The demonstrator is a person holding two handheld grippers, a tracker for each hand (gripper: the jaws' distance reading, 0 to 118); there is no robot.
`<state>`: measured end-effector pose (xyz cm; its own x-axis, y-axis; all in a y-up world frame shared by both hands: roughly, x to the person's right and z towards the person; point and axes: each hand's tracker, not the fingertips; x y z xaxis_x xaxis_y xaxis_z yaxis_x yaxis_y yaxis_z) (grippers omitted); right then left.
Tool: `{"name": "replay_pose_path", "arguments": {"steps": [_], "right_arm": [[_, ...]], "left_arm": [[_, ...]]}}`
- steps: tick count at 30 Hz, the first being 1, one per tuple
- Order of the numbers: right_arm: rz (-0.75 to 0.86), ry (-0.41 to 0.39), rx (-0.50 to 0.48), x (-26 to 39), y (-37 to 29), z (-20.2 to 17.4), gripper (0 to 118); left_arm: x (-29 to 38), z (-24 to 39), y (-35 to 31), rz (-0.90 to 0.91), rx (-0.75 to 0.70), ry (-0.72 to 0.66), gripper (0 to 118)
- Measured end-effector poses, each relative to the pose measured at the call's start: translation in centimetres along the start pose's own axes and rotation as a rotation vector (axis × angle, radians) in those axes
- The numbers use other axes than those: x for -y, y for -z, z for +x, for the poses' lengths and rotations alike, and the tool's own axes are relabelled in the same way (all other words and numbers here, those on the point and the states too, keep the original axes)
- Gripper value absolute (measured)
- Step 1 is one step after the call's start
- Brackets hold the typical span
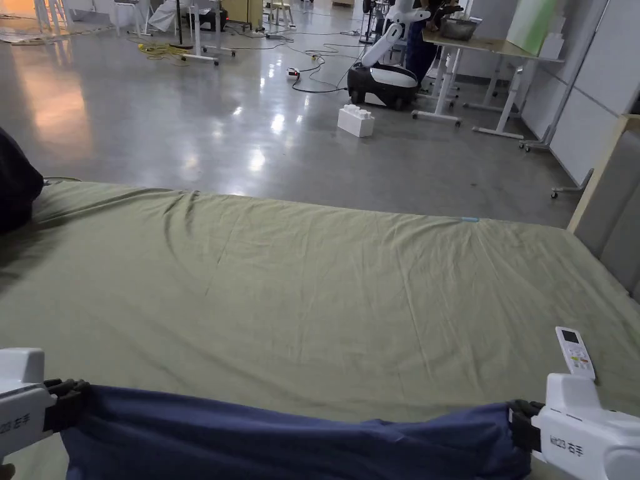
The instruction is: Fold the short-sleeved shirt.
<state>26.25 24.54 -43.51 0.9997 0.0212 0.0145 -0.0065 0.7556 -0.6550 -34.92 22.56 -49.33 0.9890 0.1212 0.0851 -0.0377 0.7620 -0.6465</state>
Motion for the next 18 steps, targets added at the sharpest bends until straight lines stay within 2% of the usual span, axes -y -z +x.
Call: {"name": "replay_pose_path", "arguments": {"steps": [4, 9, 18], "right_arm": [[0.017, -0.011, 0.006, 2.4, -3.8, -0.1, 1], [-0.037, -0.009, 0.018, 6.3, -7.1, -0.1, 1], [-0.221, -0.043, 0.046, 14.1, -6.3, 0.0, 1]], "left_arm": [[1.5, -0.6, -2.7, 0.01, 0.009, 0.015, 5], [4.9, -1.8, -5.5, -0.004, 0.021, -0.004, 5], [12.2, -1.7, -6.8, -0.193, -0.012, 0.012, 5]]}}
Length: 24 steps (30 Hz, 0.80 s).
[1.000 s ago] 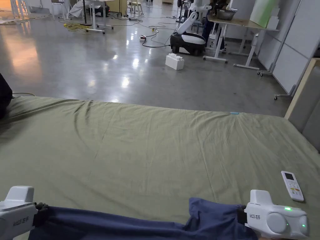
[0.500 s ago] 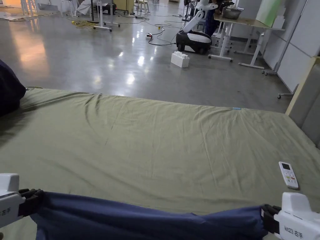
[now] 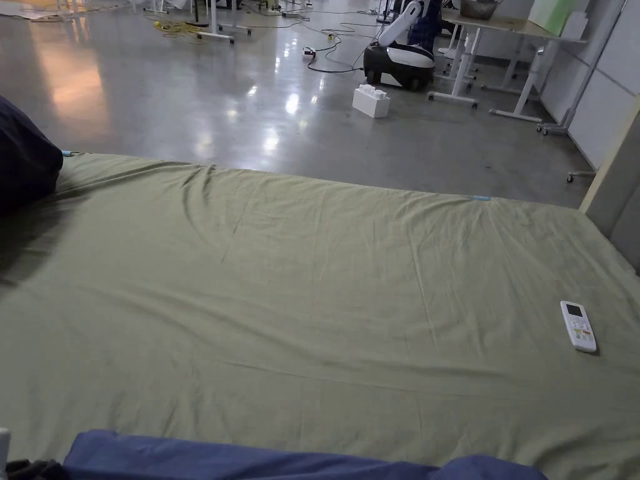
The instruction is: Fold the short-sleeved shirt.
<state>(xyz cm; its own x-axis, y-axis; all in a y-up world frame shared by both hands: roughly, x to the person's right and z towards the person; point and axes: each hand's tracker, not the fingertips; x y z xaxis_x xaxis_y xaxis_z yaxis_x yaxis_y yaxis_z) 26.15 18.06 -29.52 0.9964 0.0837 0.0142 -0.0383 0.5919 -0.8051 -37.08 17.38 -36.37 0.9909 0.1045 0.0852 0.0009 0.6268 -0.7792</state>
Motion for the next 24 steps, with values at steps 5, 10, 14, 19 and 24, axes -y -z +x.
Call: {"name": "replay_pose_path", "arguments": {"steps": [5, 10, 14, 19, 24], "right_arm": [[-0.074, -0.016, 0.03, 2.6, 3.5, -0.1, 1], [-0.1, -0.029, 0.05, 3.5, 4.7, -0.5, 1], [-0.095, -0.033, 0.06, 3.6, 5.2, -0.9, 12], [-0.066, -0.06, 0.1, 2.7, 3.7, -1.8, 74], [0.068, -0.069, 0.199, -0.5, -0.3, -3.5, 78]], "left_arm": [[2.0, 0.4, 2.5, -0.088, -0.023, 0.024, 5], [2.7, 0.0, 3.6, -0.12, -0.031, 0.007, 5], [2.7, 0.3, 3.7, -0.116, -0.037, -0.008, 11], [1.6, 1.0, 2.6, -0.075, -0.054, -0.034, 59], [-1.3, 2.8, 0.7, 0.106, -0.048, -0.029, 59]]}}
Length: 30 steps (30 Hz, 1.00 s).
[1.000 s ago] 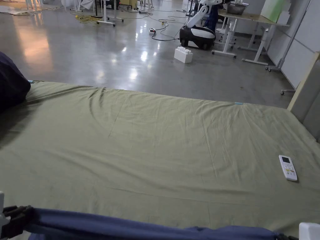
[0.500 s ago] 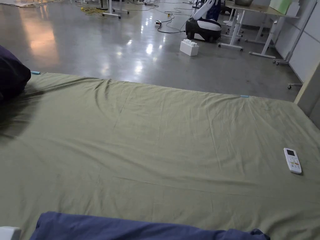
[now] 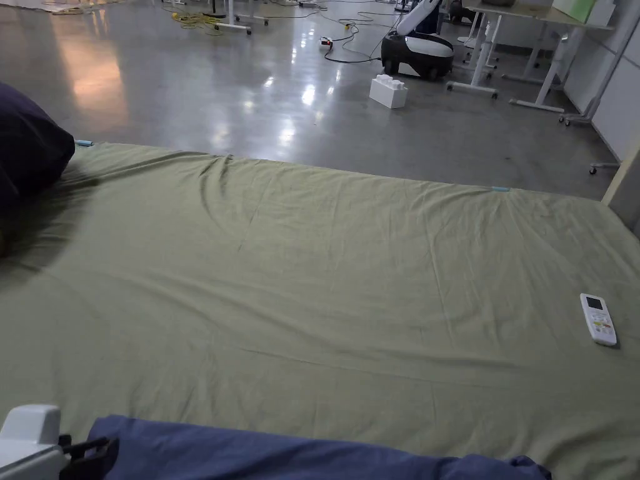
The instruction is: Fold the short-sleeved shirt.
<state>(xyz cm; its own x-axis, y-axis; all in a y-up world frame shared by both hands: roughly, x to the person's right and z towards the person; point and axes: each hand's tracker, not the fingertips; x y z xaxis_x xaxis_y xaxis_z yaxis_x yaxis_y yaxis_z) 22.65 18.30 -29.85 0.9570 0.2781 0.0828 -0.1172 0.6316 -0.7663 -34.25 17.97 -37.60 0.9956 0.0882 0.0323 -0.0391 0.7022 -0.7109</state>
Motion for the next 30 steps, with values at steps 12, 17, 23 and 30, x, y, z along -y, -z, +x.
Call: {"name": "replay_pose_path", "arguments": {"steps": [12, 17, 23, 30], "right_arm": [[0.561, 0.218, 0.036, -7.7, -5.2, -4.1, 41], [0.745, 0.217, 0.047, -9.9, -5.8, -6.3, 6], [0.798, 0.217, 0.034, -11.1, -6.0, -7.5, 0], [0.807, 0.203, 0.029, -12.1, -6.2, -7.8, 0]], "left_arm": [[-5.5, 8.5, -2.9, 0.468, -0.128, 0.097, 57], [-6.4, 10.2, -3.9, 0.584, -0.157, 0.109, 12], [-7.3, 10.9, -4.5, 0.632, -0.163, 0.129, 2], [-7.3, 10.0, -4.7, 0.633, -0.166, 0.124, 2]]}}
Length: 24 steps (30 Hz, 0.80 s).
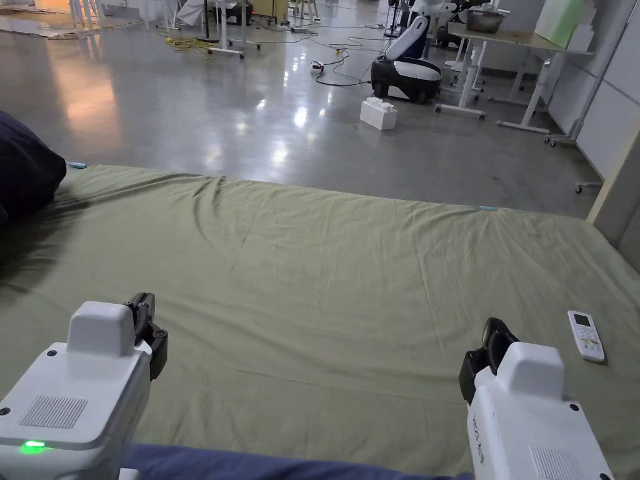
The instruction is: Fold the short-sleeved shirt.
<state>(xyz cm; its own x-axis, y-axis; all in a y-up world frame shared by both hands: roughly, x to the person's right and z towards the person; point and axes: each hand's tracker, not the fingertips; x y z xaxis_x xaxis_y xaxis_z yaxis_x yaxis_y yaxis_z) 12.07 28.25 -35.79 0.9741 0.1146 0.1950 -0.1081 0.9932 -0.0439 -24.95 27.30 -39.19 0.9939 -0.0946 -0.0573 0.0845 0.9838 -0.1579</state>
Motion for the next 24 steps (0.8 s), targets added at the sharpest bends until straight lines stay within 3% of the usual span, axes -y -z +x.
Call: {"name": "replay_pose_path", "arguments": {"steps": [6, 14, 15, 17, 19, 24], "right_arm": [[-0.022, -0.013, -0.027, 0.1, 0.5, -0.1, 0], [-0.086, -0.029, -0.048, 1.2, 1.1, -0.4, 0], [-0.095, -0.031, -0.049, 1.4, 1.1, -0.4, 0], [-0.113, -0.029, -0.054, 1.6, 1.1, -0.5, 0], [-0.132, -0.031, -0.057, 2.0, 1.2, -0.7, 0], [-0.165, -0.044, -0.064, 2.6, 1.0, -1.0, 0]], "left_arm": [[1.8, -4.4, 0.0, -0.162, 0.068, -0.056, 2], [7.7, -13.7, 2.0, -0.529, 0.258, -0.277, 5], [8.5, -14.5, 2.3, -0.562, 0.261, -0.295, 13], [9.4, -15.2, 2.5, -0.629, 0.303, -0.334, 58], [10.7, -16.2, 3.2, -0.69, 0.346, -0.402, 94], [13.4, -17.7, 4.8, -0.791, 0.477, -0.57, 96]]}}
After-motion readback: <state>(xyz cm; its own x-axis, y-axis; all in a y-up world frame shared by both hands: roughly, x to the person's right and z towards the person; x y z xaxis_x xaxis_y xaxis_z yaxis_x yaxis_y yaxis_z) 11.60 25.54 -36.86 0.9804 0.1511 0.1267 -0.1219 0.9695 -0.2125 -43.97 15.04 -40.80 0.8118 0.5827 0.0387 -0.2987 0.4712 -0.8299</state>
